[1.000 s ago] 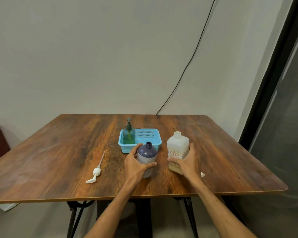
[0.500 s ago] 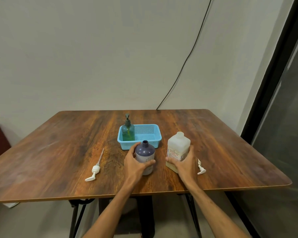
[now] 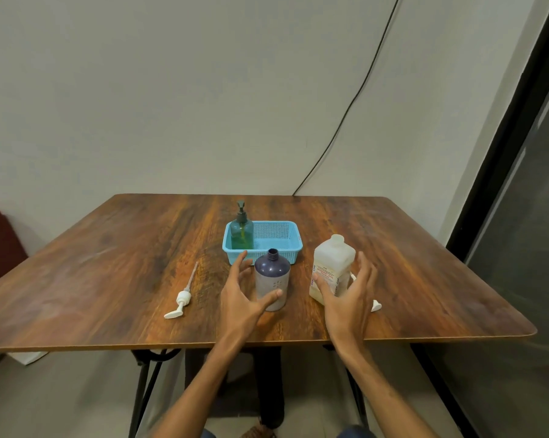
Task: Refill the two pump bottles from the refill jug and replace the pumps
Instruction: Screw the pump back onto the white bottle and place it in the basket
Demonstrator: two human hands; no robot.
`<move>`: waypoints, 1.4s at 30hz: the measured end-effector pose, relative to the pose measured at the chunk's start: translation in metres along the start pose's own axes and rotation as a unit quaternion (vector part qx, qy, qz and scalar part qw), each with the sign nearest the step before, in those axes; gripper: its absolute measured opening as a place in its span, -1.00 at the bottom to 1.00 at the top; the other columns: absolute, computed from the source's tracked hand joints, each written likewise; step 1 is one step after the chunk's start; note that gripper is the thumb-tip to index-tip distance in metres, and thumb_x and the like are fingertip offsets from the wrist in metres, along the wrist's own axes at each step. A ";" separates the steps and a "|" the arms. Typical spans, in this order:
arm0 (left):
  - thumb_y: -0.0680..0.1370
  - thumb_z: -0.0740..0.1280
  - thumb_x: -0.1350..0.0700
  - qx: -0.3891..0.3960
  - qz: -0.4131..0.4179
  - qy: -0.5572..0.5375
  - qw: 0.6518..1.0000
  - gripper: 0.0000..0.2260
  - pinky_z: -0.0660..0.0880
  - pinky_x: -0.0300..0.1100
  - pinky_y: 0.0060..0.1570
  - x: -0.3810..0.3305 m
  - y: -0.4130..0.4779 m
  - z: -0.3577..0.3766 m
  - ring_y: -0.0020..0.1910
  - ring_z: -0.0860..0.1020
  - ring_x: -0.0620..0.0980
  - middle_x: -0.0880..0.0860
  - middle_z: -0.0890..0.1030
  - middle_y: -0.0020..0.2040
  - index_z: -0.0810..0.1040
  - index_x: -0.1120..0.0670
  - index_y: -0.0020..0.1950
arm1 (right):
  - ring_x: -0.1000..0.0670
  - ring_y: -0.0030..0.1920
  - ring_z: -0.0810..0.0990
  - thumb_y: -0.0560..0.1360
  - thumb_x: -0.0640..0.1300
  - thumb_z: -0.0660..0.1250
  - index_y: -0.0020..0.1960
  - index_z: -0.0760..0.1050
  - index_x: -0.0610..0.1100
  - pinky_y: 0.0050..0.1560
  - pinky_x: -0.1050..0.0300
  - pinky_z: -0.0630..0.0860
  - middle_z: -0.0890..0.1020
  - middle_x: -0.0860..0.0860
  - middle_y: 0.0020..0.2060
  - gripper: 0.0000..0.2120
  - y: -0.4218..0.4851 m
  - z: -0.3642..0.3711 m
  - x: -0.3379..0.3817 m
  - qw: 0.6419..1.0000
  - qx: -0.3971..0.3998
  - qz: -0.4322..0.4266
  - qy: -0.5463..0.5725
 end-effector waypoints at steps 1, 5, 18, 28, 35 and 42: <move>0.32 0.62 -0.06 -0.013 0.009 0.015 1.000 -0.17 0.43 -0.31 0.19 -0.006 -0.004 -0.009 0.27 0.47 -0.23 -0.16 0.46 0.35 0.30 -0.08 0.50 | 0.03 0.36 0.40 0.39 0.03 0.56 0.50 0.23 -0.04 0.17 -0.04 0.60 0.37 0.02 0.36 -0.19 -0.007 -0.005 0.014 0.999 -0.022 -0.026 0.007; 0.40 0.57 0.06 -0.052 0.052 0.081 0.994 -0.43 0.47 -0.24 0.23 -0.020 -0.015 -0.041 0.24 0.48 -0.26 -0.10 0.54 0.29 0.48 -0.01 0.37 | 0.02 0.25 0.47 0.44 -0.05 0.54 0.35 0.36 -0.05 0.13 0.08 0.59 0.47 0.02 0.23 -0.43 -0.037 0.007 0.047 0.995 -0.009 -0.070 0.064; 0.42 0.54 -0.03 -0.111 -0.080 0.290 0.947 -0.37 0.45 0.04 0.29 0.057 0.003 -0.116 0.30 0.45 0.09 0.09 0.48 0.34 0.42 0.07 0.43 | 0.06 0.37 0.38 0.35 0.04 0.58 0.46 0.18 0.06 0.33 -0.11 0.48 0.38 0.07 0.40 -0.16 -0.055 0.102 0.015 0.989 0.136 0.046 0.036; 0.48 0.48 0.04 -0.109 -0.086 0.320 0.937 -0.78 0.46 -0.15 -0.07 0.082 0.007 -0.127 -0.05 0.51 -0.07 0.00 0.64 -0.02 0.62 0.03 0.10 | 0.06 0.32 0.44 0.34 0.03 0.59 0.48 0.20 0.09 0.32 -0.02 0.46 0.45 0.12 0.35 -0.16 -0.061 0.132 -0.013 0.976 0.182 0.097 0.062; 0.43 0.54 0.15 -0.107 -0.037 0.235 0.965 -0.72 0.60 -0.15 -0.12 0.041 0.004 -0.130 -0.16 0.58 -0.15 -0.01 0.66 -0.05 0.63 0.09 0.12 | 0.08 0.31 0.44 0.33 -0.01 0.60 0.45 0.26 0.04 0.31 0.04 0.45 0.47 0.10 0.33 -0.19 -0.056 0.131 -0.015 0.975 0.189 0.099 0.068; 0.41 0.56 0.11 -0.100 0.048 0.170 0.979 -0.79 0.60 -0.31 -0.16 -0.020 0.008 -0.137 -0.16 0.63 -0.22 -0.12 0.69 -0.13 0.70 0.05 0.03 | 0.06 0.31 0.45 0.32 -0.03 0.61 0.44 0.29 0.01 0.28 0.09 0.46 0.48 0.07 0.33 -0.21 -0.056 0.128 -0.010 0.975 0.193 0.093 0.061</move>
Point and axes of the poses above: each hand's wrist, its own y-axis towards the middle knuckle, its own z-axis out of the palm, x = y × z, the point moved 10 cm from there along y, towards the middle knuckle
